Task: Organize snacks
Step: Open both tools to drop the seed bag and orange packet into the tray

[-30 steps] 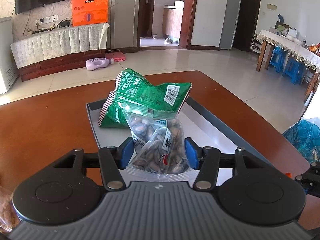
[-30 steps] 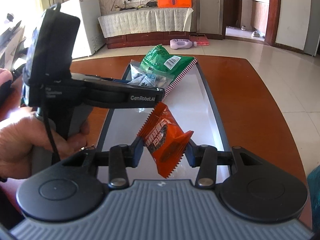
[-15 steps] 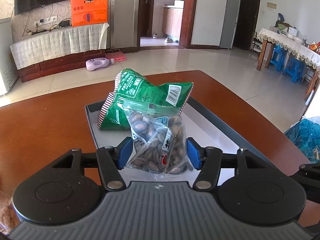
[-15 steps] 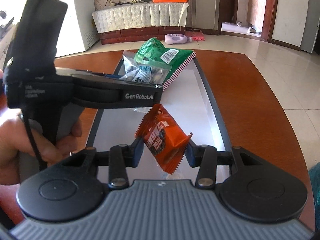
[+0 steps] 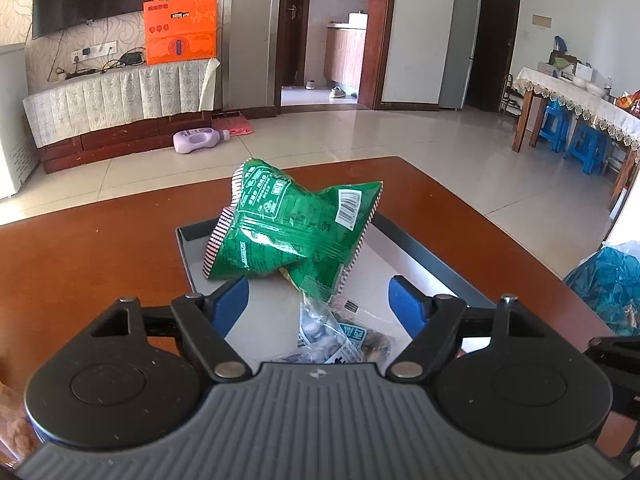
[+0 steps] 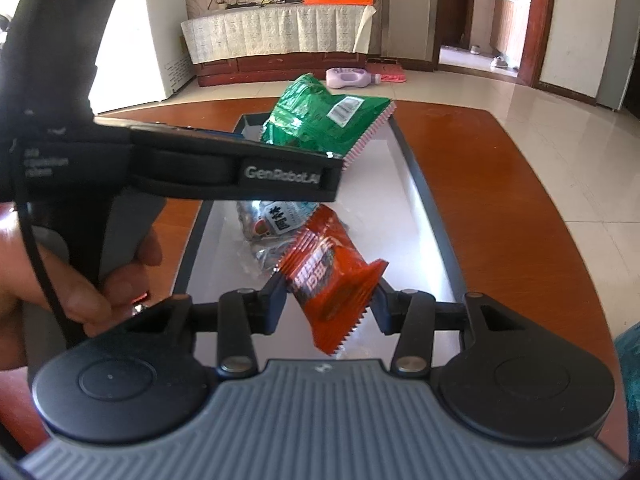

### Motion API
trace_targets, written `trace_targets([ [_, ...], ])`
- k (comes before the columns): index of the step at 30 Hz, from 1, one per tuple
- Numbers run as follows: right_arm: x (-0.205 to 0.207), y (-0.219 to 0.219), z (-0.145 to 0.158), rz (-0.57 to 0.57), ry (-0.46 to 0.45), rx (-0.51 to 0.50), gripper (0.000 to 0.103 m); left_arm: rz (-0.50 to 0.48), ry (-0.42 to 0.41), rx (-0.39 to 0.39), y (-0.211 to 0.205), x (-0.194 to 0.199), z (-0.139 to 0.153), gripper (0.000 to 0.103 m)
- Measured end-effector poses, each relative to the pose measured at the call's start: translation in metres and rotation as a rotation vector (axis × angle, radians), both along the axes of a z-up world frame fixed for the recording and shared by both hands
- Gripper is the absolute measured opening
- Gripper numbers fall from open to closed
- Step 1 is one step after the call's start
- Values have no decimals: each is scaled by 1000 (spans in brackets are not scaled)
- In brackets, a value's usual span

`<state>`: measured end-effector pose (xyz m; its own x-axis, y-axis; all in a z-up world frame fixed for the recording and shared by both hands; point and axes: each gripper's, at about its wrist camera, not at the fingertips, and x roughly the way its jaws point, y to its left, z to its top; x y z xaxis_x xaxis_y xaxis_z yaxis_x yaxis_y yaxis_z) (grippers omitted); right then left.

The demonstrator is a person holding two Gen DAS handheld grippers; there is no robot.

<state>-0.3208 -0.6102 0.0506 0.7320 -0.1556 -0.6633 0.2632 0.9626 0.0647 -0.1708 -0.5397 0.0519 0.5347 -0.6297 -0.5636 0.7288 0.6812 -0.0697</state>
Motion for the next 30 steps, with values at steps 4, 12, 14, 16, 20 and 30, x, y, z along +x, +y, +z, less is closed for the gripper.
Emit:
trace_targets([
  [4,-8,-7,4,-29,-28,19,51,7,3,-7,2,0,2,82],
  [12,-11,-9,4,-41,-32,4,51,15,-5,-11,3,0,4,83],
  [14,-10,-9,5,-43,-34,-2,51,19,-7,-11,5,-1,5,84],
  [16,-11,-9,6,-52,-36,-5,51,23,-8,-11,7,-2,6,84],
  [20,-14,-7,9,-86,-54,-8,65,28,-13,-14,13,-6,10,85],
  [30,-17,0,12,-184,-46,-5,73,59,-16,-23,40,-18,23,87],
])
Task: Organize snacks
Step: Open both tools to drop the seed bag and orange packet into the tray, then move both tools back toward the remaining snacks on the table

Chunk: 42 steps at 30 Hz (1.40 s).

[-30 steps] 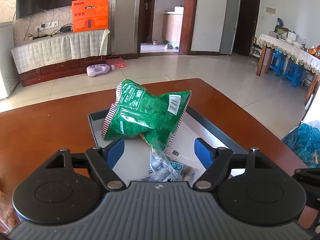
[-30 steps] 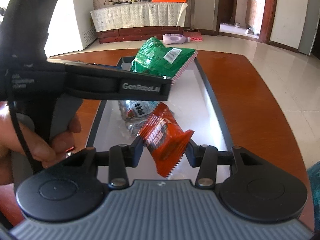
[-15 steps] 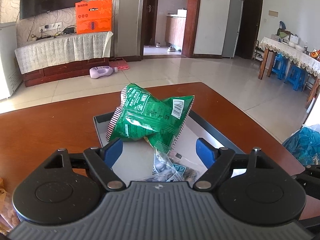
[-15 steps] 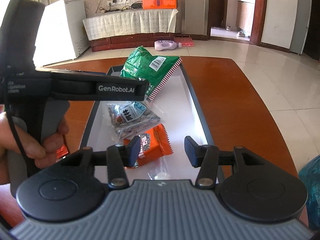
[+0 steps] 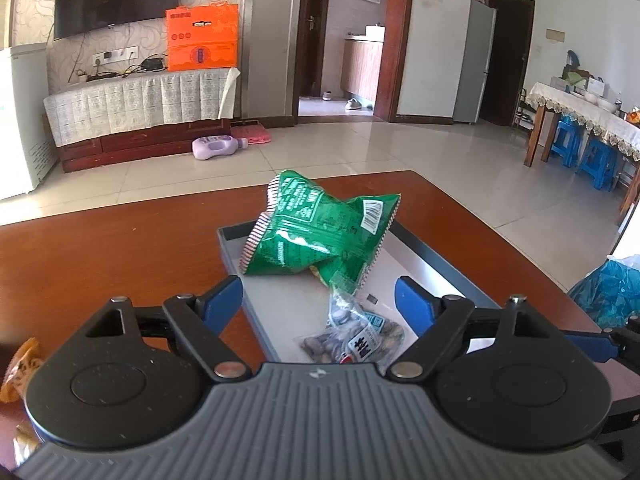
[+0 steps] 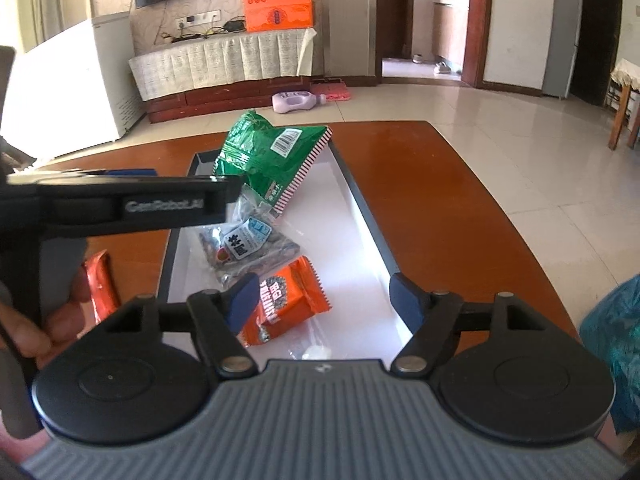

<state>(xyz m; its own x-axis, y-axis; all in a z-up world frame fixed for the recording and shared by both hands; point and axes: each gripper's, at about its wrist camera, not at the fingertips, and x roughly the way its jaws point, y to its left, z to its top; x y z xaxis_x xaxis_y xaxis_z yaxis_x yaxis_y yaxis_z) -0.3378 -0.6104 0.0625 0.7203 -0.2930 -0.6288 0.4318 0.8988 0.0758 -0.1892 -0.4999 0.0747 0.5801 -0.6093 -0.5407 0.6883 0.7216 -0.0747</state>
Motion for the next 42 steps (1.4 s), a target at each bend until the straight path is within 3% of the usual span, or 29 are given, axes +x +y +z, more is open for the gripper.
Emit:
trace_targets([
  [7,-3,15,6,-6,-14,-23,74,21,-2,5,17,-11,5,88],
  [15,-3,33,4,15,33,-71,74,28,-4,8,33,-31,3,91],
  [20,-13,38,11,41,-29,-45,74,48,-42,-4,50,-51,10,92],
  [23,-16,42,15,90,-70,-33,74,81,-57,-1,72,-62,17,92],
  [34,4,97,15,387,-68,-124,73,267,-46,2,190,-93,21,91],
  [40,8,114,13,489,-78,-99,72,310,-16,73,234,-105,-2,91],
  [42,12,122,10,531,-62,-87,67,316,4,108,240,-106,-17,91],
])
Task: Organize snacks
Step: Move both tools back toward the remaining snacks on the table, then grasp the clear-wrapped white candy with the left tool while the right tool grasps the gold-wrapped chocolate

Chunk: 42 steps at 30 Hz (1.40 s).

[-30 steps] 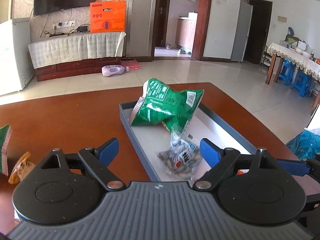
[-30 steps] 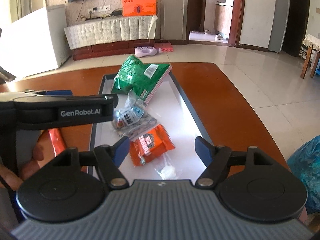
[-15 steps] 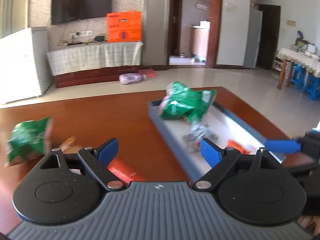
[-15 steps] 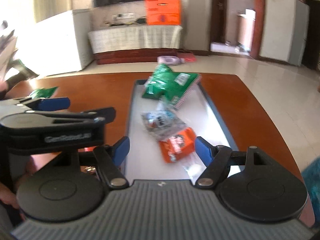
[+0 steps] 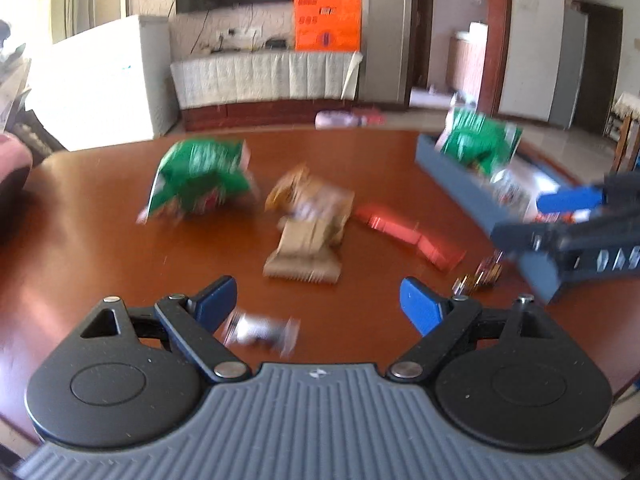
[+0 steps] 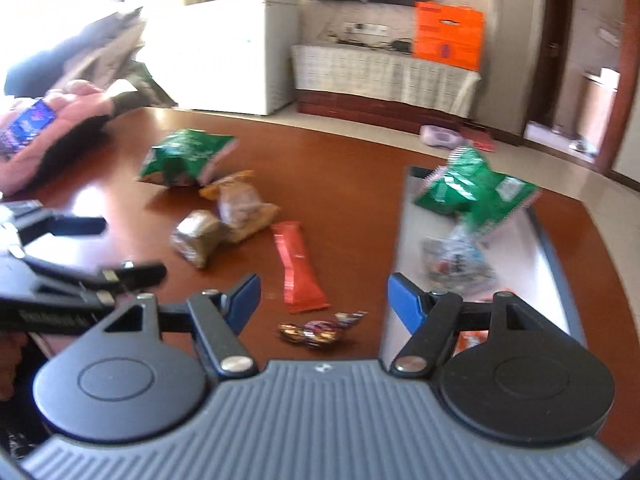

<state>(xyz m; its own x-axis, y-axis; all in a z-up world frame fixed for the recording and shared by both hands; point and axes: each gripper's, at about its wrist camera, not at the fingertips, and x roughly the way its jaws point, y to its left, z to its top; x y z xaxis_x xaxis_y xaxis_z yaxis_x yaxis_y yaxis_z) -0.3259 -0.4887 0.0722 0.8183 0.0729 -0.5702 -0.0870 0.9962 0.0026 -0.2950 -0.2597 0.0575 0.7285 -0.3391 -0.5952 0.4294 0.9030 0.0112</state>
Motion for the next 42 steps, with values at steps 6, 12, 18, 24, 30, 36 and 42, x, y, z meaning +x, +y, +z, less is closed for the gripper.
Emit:
trace_targets([
  [6,7,23,-19,86,96,-72,65,-8,45,37,7,9,-30,91],
  [12,12,7,-29,21,145,-46,64,9,62,12,11,26,-40,76],
  [18,26,9,-42,25,189,-31,38,-29,55,-25,9,29,-37,43],
  [24,32,7,-43,-8,181,-13,40,-67,73,-61,10,27,-37,42],
  [30,34,8,-44,-18,168,-18,42,-76,57,-30,12,19,-40,72],
  [36,39,13,-44,-5,154,-29,51,-46,42,-12,15,27,-44,81],
  [42,43,11,-44,-13,150,-24,51,-97,25,-22,10,28,-45,58],
])
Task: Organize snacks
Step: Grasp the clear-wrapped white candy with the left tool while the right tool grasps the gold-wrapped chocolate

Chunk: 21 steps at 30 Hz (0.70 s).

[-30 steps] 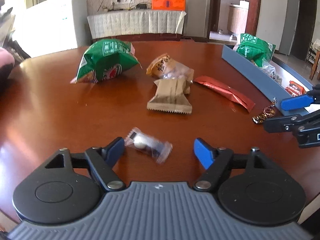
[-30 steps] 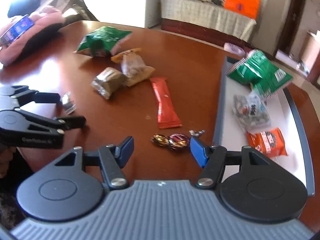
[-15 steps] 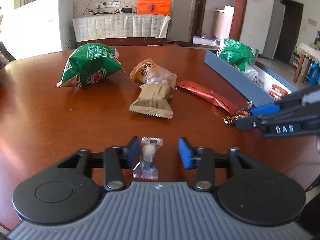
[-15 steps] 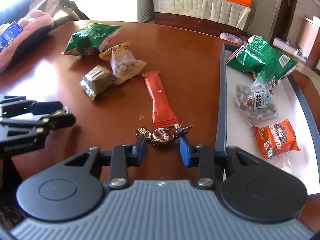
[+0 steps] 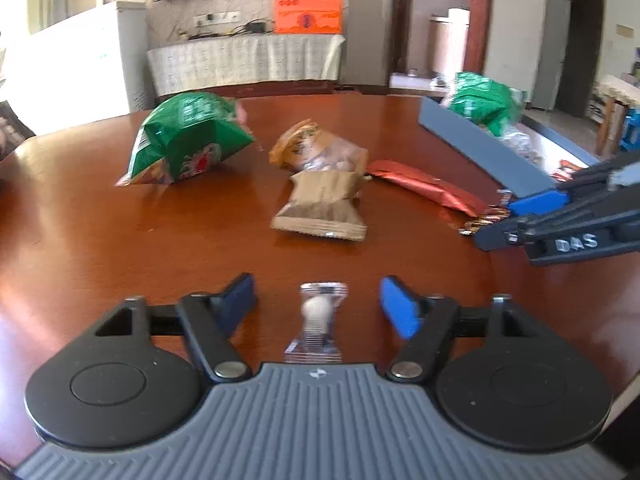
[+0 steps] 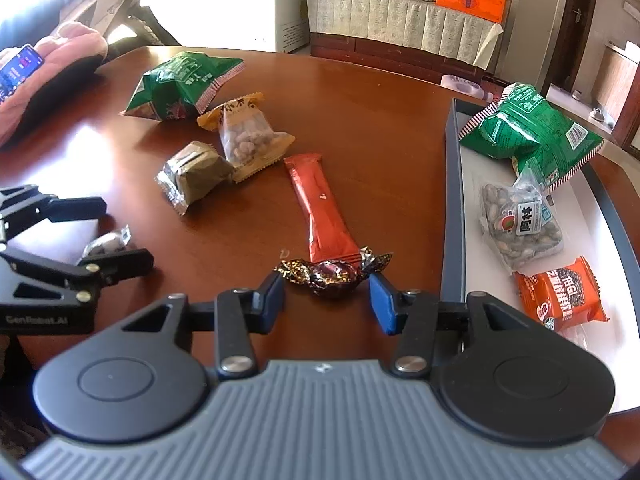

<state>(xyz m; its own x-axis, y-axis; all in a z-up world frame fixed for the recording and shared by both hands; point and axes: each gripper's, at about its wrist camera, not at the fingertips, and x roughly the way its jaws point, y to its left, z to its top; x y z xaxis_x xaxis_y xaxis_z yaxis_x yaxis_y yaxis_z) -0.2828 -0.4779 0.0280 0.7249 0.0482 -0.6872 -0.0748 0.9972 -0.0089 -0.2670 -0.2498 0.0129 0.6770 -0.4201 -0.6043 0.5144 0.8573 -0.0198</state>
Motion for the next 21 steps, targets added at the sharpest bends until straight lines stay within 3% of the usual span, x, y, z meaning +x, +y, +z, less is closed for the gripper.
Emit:
trace_targets([
  [1,0,0,0,2,0,-1,51,-17,2,-9,-1,-1,1,43],
  [3,0,0,0,3,0,-6,49,-44,10,-28,-1,-4,2,30],
  [6,0,0,1,1,-4,-15,42,-40,29,-55,2,-2,2,18],
  [7,0,0,1,3,-2,-10,30,-37,42,-71,3,-1,2,17],
  [8,0,0,1,5,1,5,28,-31,54,-85,5,0,2,17],
  [21,-12,2,10,39,-4,26,26,-26,49,-110,7,4,7,9],
])
